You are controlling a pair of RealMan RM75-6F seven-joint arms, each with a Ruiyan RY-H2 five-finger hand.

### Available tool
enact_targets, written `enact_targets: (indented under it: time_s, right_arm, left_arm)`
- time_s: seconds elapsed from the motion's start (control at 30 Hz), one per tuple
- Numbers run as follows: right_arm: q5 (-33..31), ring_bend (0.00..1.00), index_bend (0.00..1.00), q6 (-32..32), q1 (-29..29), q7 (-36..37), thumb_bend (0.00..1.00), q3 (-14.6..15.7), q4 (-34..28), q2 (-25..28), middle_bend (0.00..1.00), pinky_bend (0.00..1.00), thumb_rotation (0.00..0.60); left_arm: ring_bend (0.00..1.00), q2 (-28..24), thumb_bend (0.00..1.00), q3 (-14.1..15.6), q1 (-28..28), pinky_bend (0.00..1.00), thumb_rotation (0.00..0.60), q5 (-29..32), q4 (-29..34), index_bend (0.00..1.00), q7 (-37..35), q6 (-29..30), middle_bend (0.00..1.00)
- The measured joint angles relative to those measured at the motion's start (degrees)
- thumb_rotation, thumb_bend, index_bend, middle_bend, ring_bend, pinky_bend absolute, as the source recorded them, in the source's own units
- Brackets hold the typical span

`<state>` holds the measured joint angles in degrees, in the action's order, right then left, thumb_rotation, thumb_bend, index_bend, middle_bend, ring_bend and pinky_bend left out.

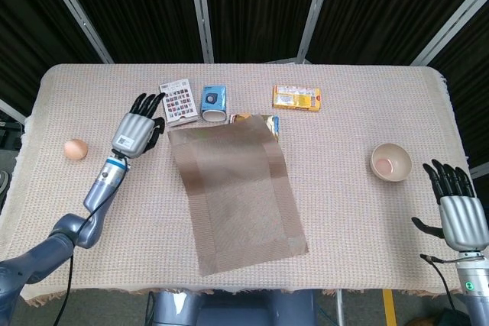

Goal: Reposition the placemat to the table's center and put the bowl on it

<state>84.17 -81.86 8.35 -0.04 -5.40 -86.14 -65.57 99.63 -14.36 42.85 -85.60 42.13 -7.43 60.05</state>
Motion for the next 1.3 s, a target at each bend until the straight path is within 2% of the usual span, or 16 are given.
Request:
enact_targets:
  time_s: [0.13, 0.33, 0.63, 0.77, 0.97, 1.07, 1.3]
  right_arm:
    - [1.6, 0.0, 0.0, 0.6, 0.4, 0.3, 0.0, 0.8, -0.4, -0.2, 0.0, 0.0, 0.6]
    - [7.2, 0.0, 0.0, 3.9, 2.7, 1.7, 0.0, 3.3, -1.6, 0.5, 0.0, 0.0, 0.6]
    - [16.9, 0.0, 0.04, 13.0, 10.0, 2.7, 0.0, 7.1, -1.1, -0.7, 0.0, 0.0, 0.6]
    - [20.1, 0.0, 0.05, 16.0, 13.4, 3.4, 0.0, 8.2, 1.4, -3.9, 0.0, 0.0, 0.6]
    - [24.1, 0.0, 0.08, 17.9, 16.5, 5.6, 0.0, 9.8, 4.4, -8.6, 0.0, 0.0, 0.6]
    - [25.1, 0.0, 0.08, 18.2, 17.2, 5.8, 0.0, 10.2, 5.7, -10.4, 0.0, 0.0, 0.6]
    - [25.7, 0.0, 0.08, 20.6, 18.8, 3.4, 0.0, 10.8, 9.0, -15.5, 0.0, 0.0, 0.6]
  left_arm:
    - [0.0, -2.1, 0.0, 0.3, -2.3, 0.0, 0.6, 0.9, 2.0, 0.0, -0.5, 1.9, 0.0]
    - [0.0, -8.4, 0.0, 0.5, -6.0, 0.0, 0.6, 2.2, 11.0, 0.0, 1.3, 4.5, 0.0]
    - [0.0, -22.5, 0.0, 1.0, -14.8, 0.0, 0.6, 7.9, 35.5, 0.0, 12.2, 8.9, 0.0]
    - [0.0, -29.6, 0.0, 2.1, -20.7, 0.0, 0.6, 10.6, 47.9, 0.0, 18.6, 13.8, 0.0]
    - [0.0, -37.3, 0.0, 4.5, -29.1, 0.0, 0.6, 12.7, 60.1, 0.0, 23.5, 22.7, 0.0]
    - [0.0, -38.7, 0.0, 5.7, -31.3, 0.0, 0.6, 12.8, 62.0, 0.0, 23.5, 25.0, 0.0]
    - [0.0, -39.0, 0.0, 6.9, -32.5, 0.0, 0.6, 12.0, 62.1, 0.0, 22.6, 25.5, 0.0]
